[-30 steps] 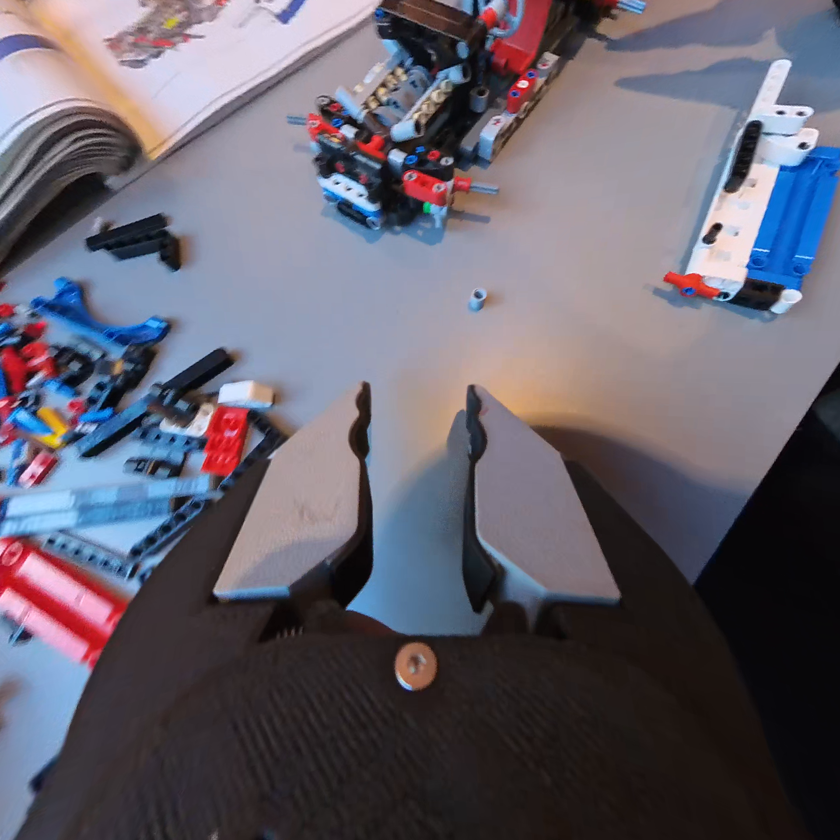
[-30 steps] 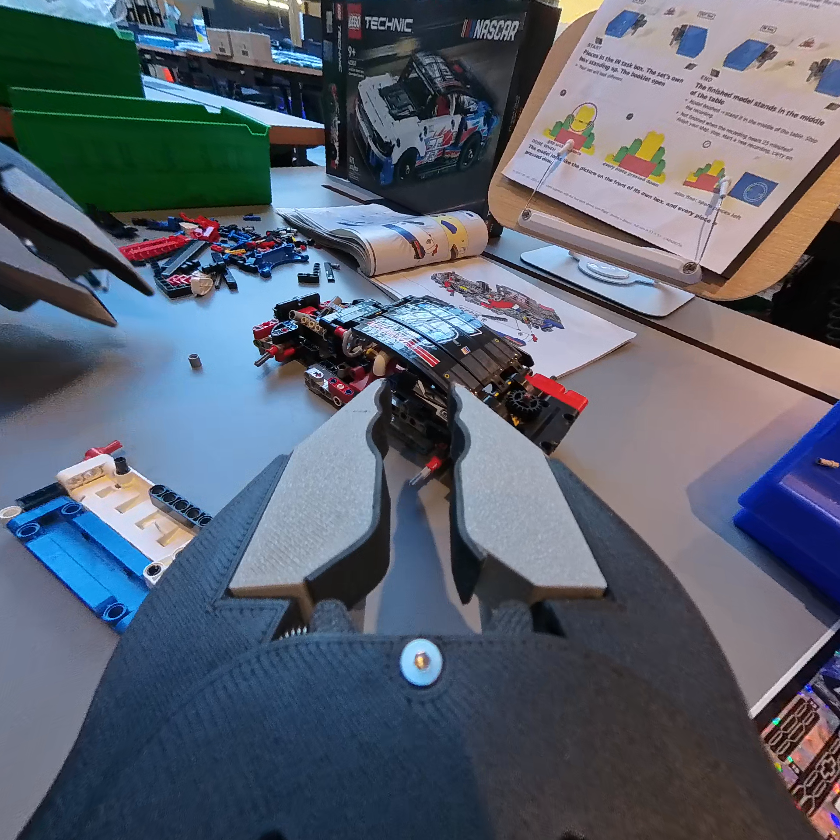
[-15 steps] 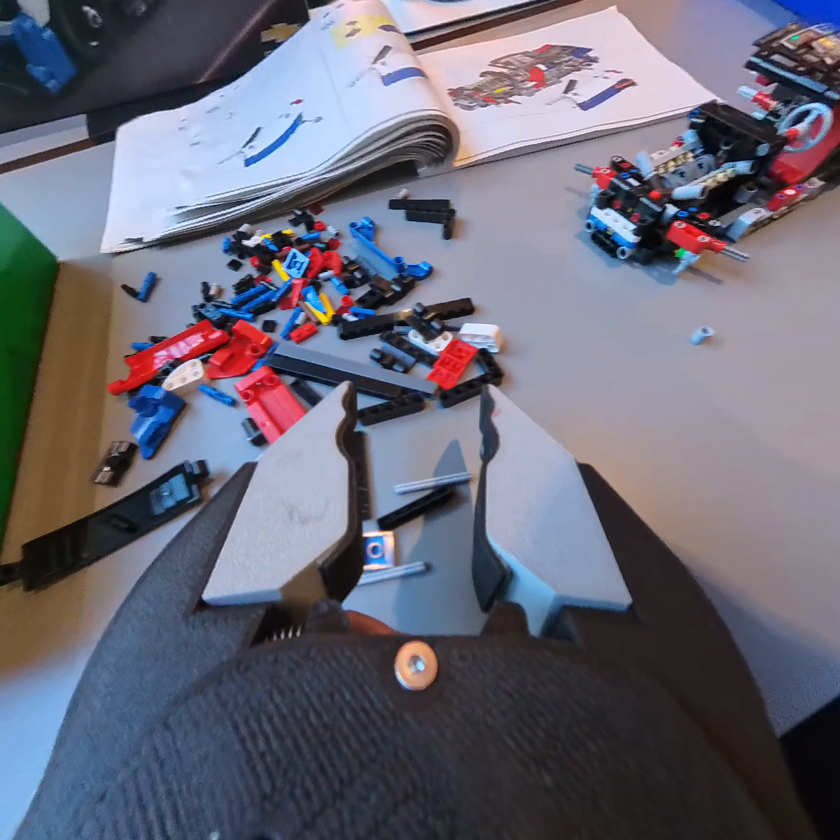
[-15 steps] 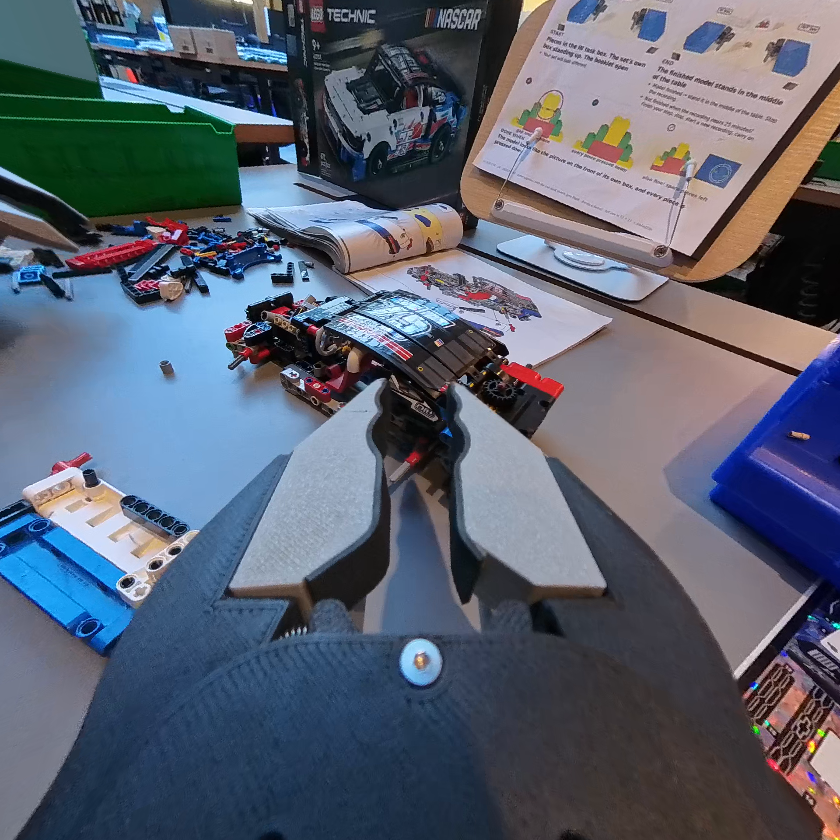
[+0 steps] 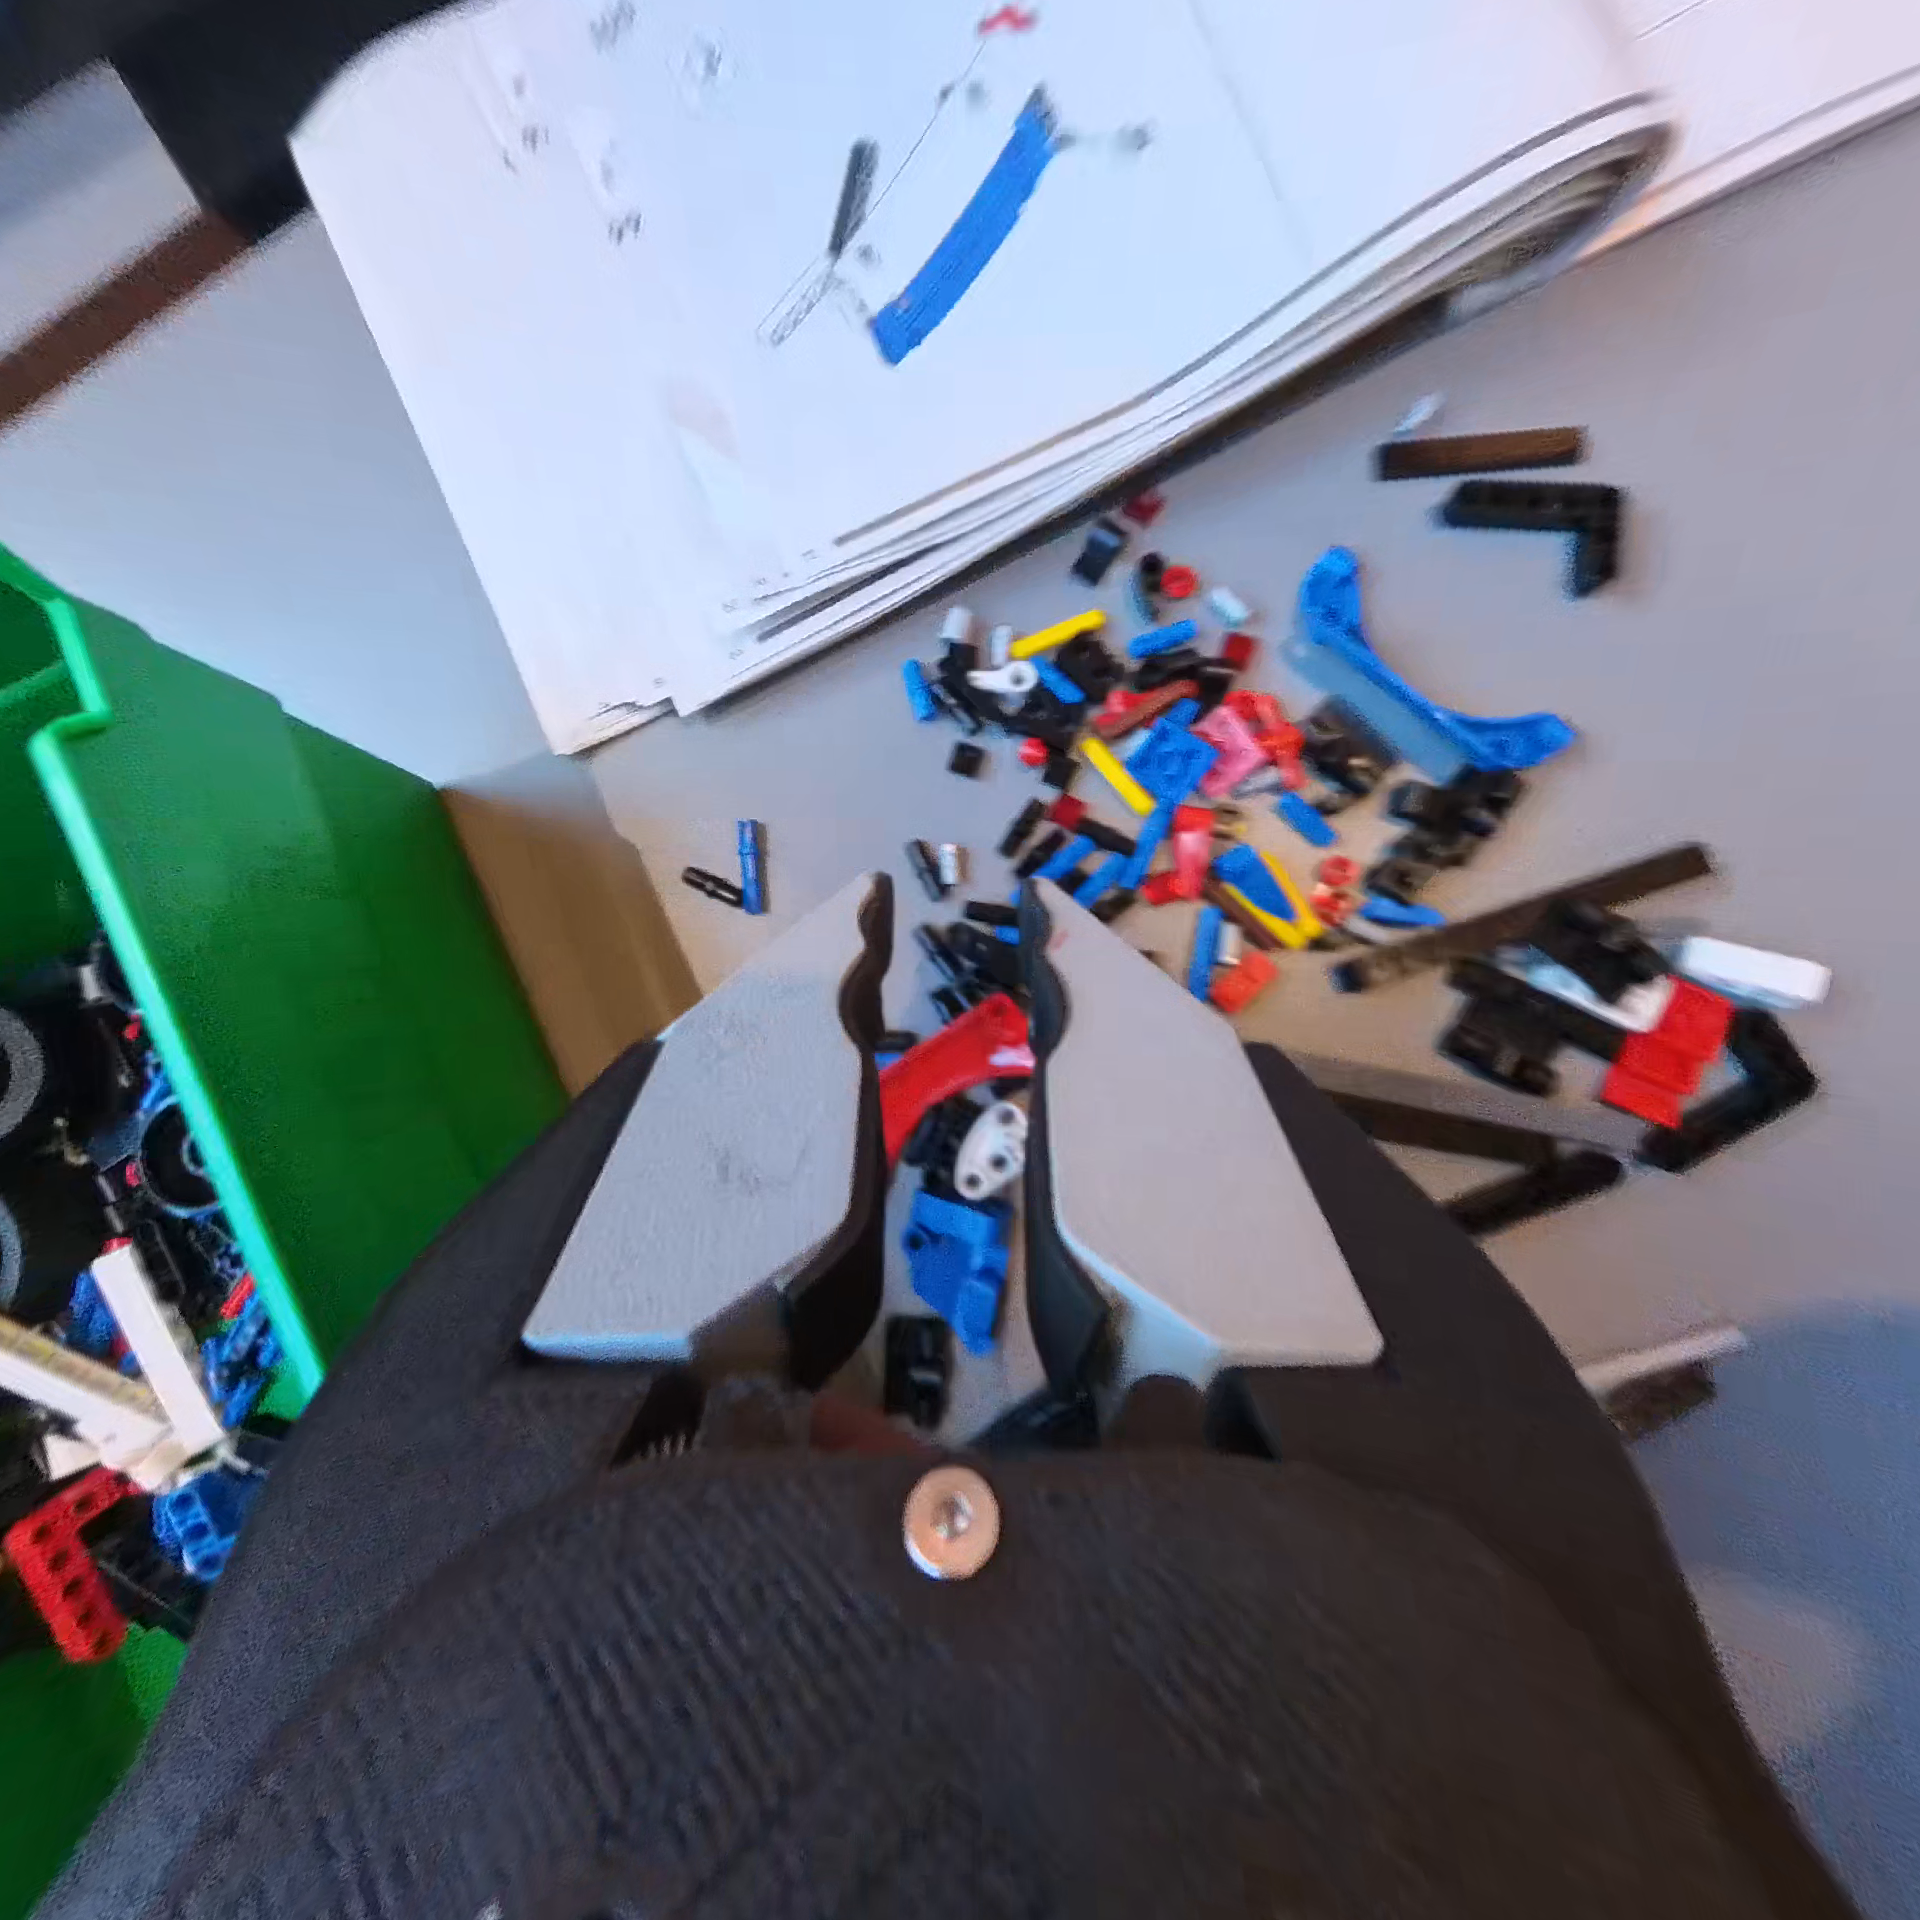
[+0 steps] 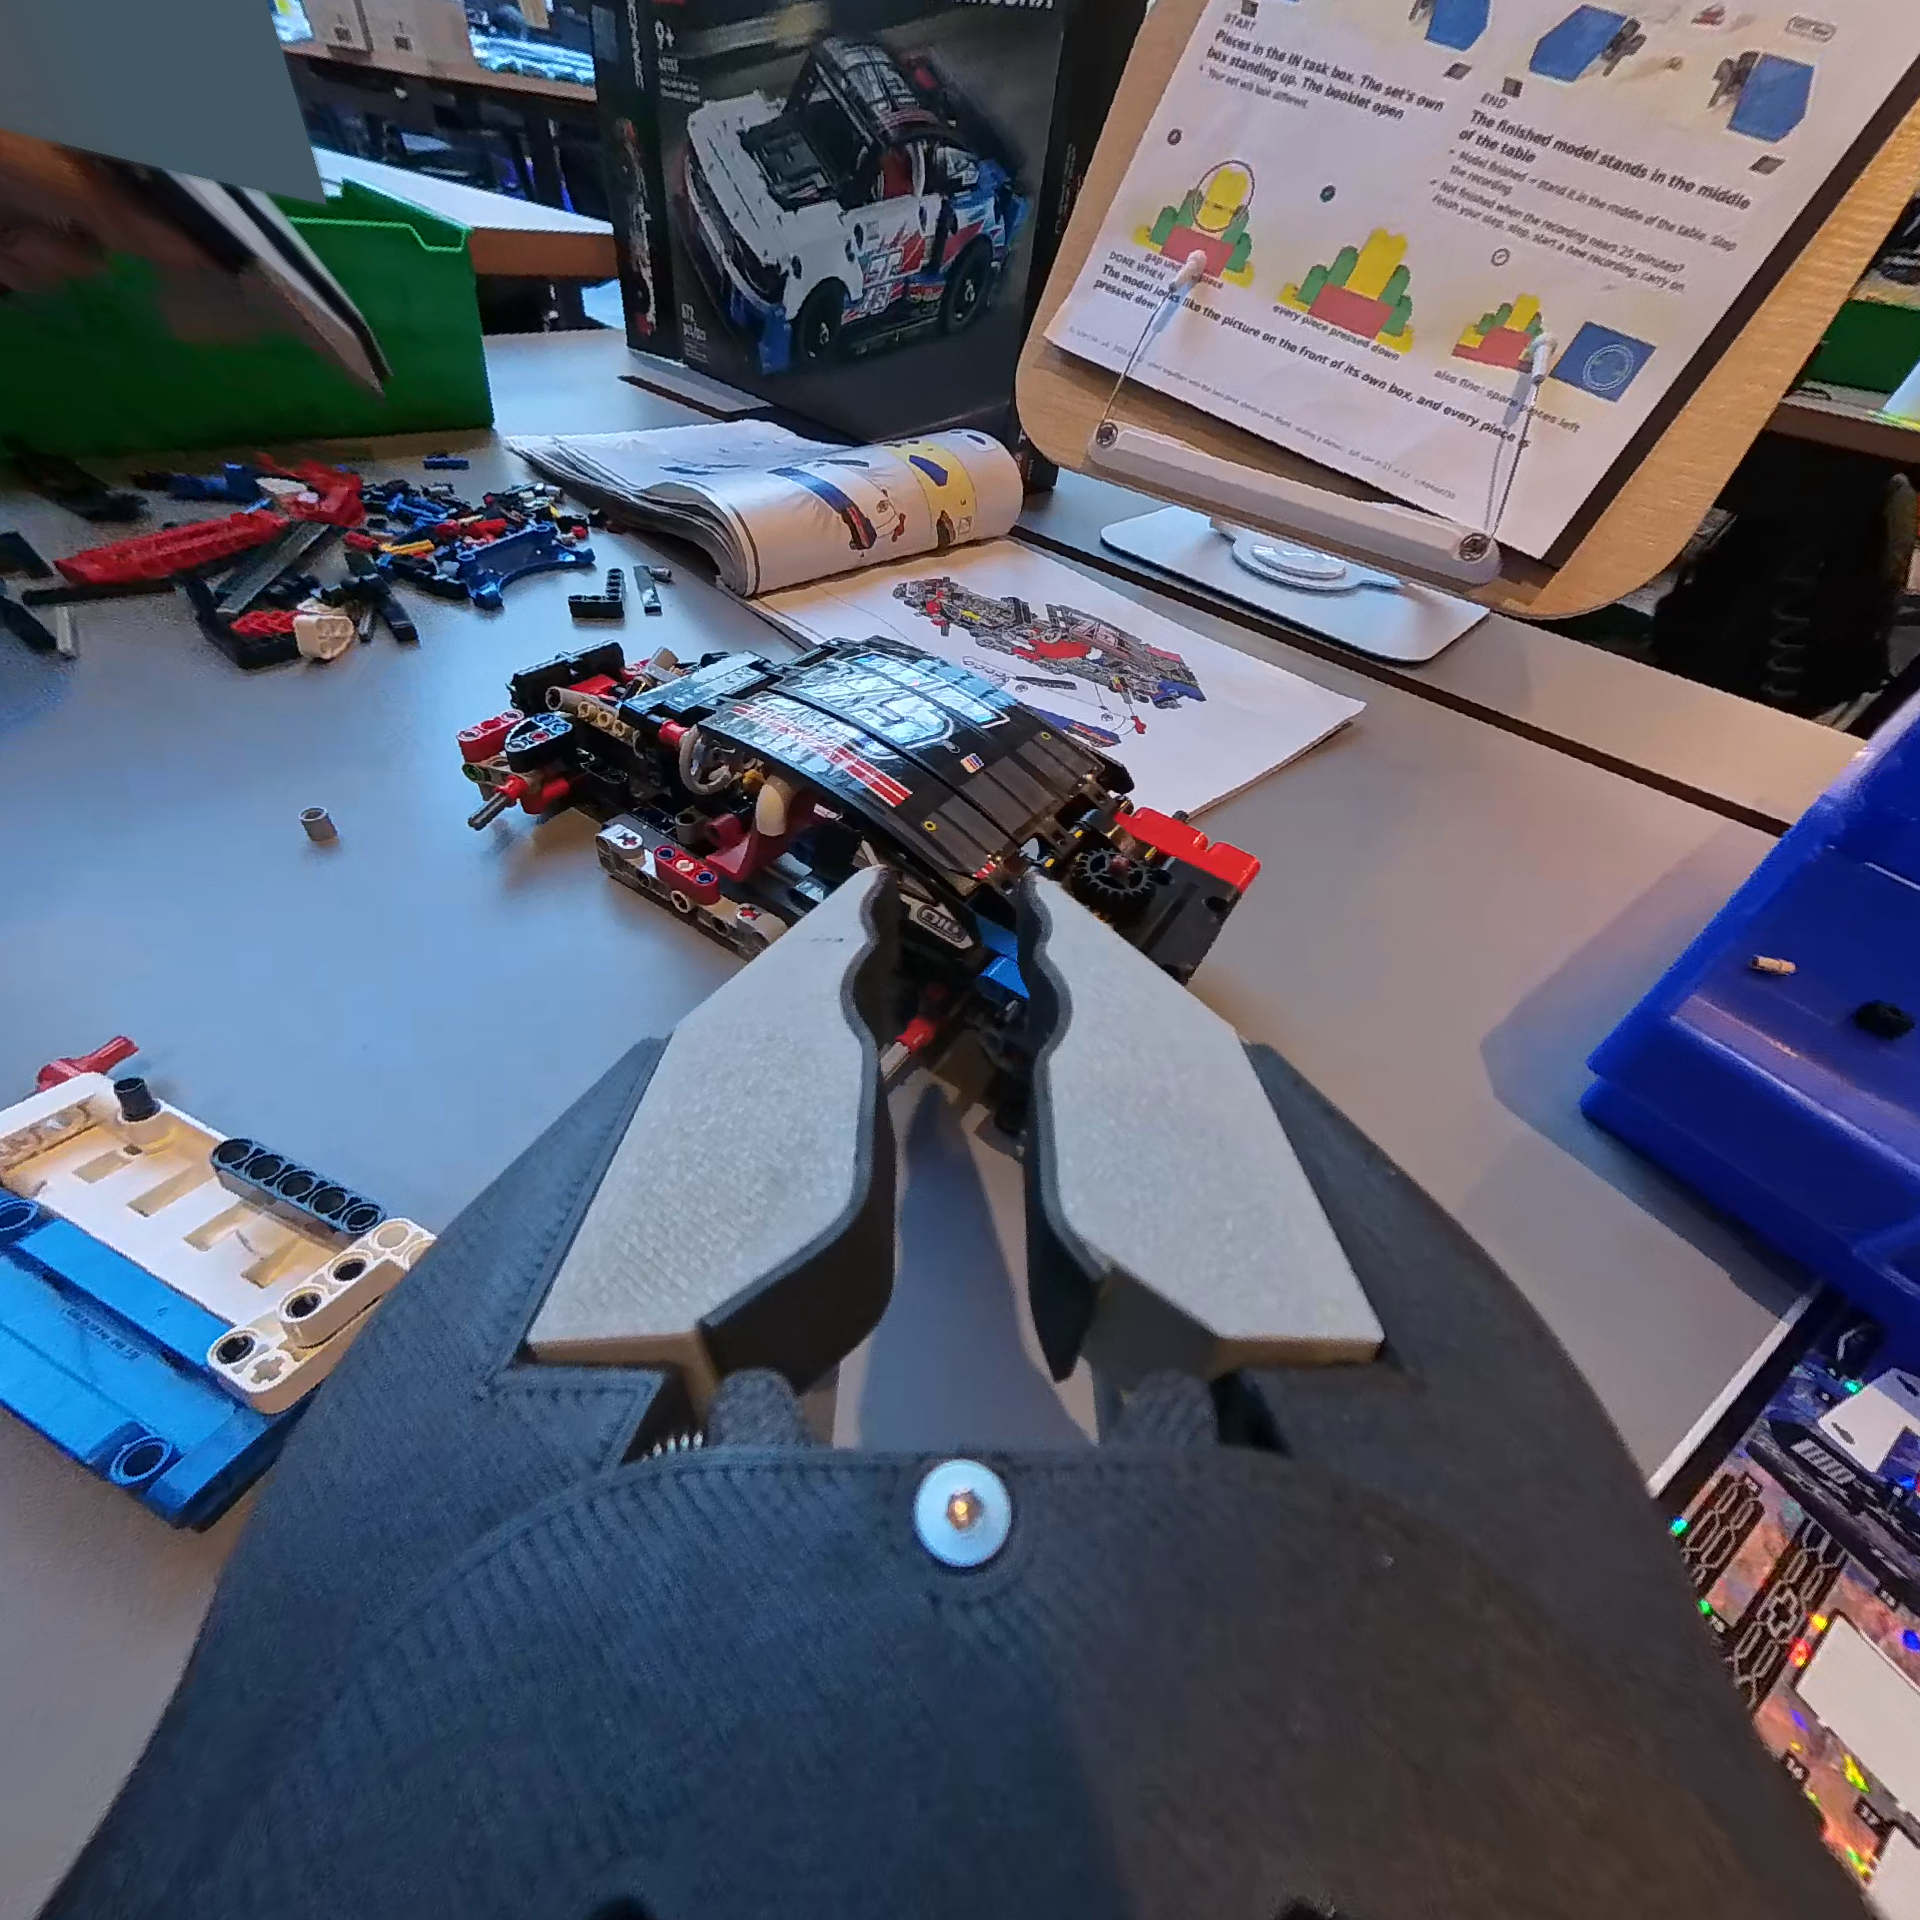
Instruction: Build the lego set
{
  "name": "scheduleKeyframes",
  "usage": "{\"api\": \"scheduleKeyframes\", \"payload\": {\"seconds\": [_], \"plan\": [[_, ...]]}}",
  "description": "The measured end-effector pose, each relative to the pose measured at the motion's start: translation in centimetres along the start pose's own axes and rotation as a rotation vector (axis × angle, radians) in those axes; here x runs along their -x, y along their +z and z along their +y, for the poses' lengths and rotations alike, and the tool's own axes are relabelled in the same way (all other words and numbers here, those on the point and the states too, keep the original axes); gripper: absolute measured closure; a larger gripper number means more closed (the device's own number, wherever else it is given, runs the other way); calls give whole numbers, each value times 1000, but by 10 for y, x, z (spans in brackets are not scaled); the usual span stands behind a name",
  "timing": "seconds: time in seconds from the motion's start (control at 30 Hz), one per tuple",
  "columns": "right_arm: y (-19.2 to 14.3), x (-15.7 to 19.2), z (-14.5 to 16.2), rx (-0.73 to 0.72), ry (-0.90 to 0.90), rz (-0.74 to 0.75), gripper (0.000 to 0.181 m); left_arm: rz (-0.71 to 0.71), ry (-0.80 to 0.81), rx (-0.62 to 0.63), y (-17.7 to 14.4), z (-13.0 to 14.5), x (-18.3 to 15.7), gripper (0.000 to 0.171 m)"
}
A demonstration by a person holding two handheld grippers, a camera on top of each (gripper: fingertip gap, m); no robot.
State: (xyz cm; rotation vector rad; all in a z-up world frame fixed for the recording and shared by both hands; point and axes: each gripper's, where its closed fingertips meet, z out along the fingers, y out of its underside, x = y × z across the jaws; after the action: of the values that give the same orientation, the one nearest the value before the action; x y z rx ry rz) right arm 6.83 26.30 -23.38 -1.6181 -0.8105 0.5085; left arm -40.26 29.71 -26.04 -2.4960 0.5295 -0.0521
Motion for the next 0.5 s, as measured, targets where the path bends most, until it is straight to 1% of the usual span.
{"api": "scheduleKeyframes", "payload": {"seconds": [0.07,0.13,0.23,0.33,0.43,0.5], "plan": [[-1,-3,-1,-10,14,6,162,-2,-13,71,17,3,14,152],[-3,-5,-2,-23,29,7,163,3,-28,118,27,6,19,155],[-3,-5,-3,-27,42,-2,163,45,-43,142,34,6,10,156],[-4,-4,-3,-34,47,-12,163,53,49,126,37,0,-1,164],[-4,-4,-4,-43,57,-19,164,105,150,166,40,4,-12,165],[-5,-5,-5,-49,63,-20,164,121,174,196,42,6,-14,165]]}}
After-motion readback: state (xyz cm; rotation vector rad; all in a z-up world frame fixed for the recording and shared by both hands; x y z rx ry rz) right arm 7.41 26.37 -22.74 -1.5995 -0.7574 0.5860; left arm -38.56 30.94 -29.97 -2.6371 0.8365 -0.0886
